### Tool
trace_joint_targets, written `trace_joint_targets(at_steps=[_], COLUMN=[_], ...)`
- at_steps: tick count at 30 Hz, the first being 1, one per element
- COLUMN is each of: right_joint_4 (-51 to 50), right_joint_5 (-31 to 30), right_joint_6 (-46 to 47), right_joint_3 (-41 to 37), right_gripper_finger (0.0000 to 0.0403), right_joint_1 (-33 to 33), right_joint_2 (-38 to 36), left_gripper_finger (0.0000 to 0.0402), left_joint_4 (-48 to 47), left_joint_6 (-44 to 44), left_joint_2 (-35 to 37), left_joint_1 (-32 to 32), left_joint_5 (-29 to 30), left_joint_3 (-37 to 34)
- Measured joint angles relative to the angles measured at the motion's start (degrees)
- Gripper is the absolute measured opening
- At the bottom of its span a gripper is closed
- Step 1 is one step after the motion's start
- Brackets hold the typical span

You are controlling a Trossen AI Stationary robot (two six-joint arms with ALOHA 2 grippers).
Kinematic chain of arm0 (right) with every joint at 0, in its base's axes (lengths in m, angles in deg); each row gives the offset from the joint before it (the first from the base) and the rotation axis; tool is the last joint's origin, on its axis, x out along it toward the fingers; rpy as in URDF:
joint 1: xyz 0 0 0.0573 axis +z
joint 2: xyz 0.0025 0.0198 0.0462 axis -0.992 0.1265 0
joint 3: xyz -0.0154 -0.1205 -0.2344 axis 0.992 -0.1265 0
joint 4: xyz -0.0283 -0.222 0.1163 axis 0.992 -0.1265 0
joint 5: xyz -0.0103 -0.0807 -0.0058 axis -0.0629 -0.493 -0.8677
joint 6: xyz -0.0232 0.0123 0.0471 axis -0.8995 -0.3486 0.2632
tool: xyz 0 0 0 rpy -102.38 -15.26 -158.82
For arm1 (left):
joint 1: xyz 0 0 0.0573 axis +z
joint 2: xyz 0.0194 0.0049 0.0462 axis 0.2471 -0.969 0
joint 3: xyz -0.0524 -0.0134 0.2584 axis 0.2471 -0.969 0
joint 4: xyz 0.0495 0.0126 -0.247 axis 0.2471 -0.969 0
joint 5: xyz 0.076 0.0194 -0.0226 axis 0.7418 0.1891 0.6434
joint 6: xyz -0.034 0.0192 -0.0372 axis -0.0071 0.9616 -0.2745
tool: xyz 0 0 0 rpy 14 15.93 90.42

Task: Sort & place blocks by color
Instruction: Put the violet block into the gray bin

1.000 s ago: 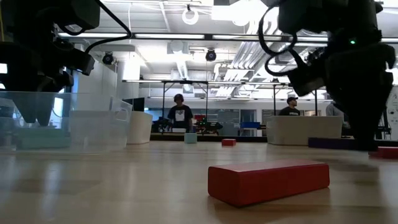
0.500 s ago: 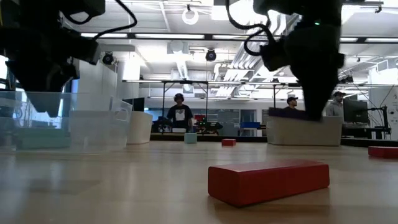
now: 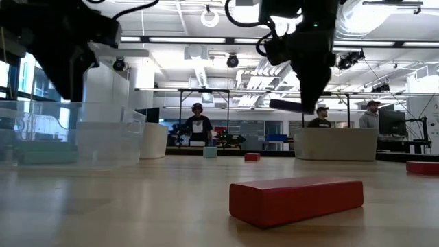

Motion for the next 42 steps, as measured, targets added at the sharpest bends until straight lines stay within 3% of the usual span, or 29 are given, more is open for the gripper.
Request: trace_joint_targets(at_steps=[11,19,32,38,42], right_joint_4=[-5.0,-5.6,-5.9,-5.4,-2.7], right_joint_5=[-3.8,-5.7,-11.2,-11.1,-7.4], right_joint_6=[-16.0,-21.0,-21.0,-20.4,-20.2], right_joint_3=[6.6,6.4,6.4,5.7,0.4], right_gripper_finger=[0.0073,0.0073,0.0073,0.0073,0.0073], right_joint_1=[-10.8,-18.0,-32.1,-38.9,-43.1], right_joint_2=[-0.4,-4.3,-10.1,-10.4,-10.4], left_gripper_finger=[0.0136,0.0136,0.0136,0.0136,0.0136], left_joint_4=[-0.2,0.6,1.3,1.3,1.3], left_joint_6=[5.1,9.2,12.3,13.4,13.8], left_joint_2=[0.0,0.0,0.0,0.0,0.0], left_joint_1=[7.9,14.4,21.6,23.6,24.7], left_joint_5=[2.7,2.7,2.7,2.7,2.7], left_joint_3=[5.7,7.5,7.9,7.9,7.9])
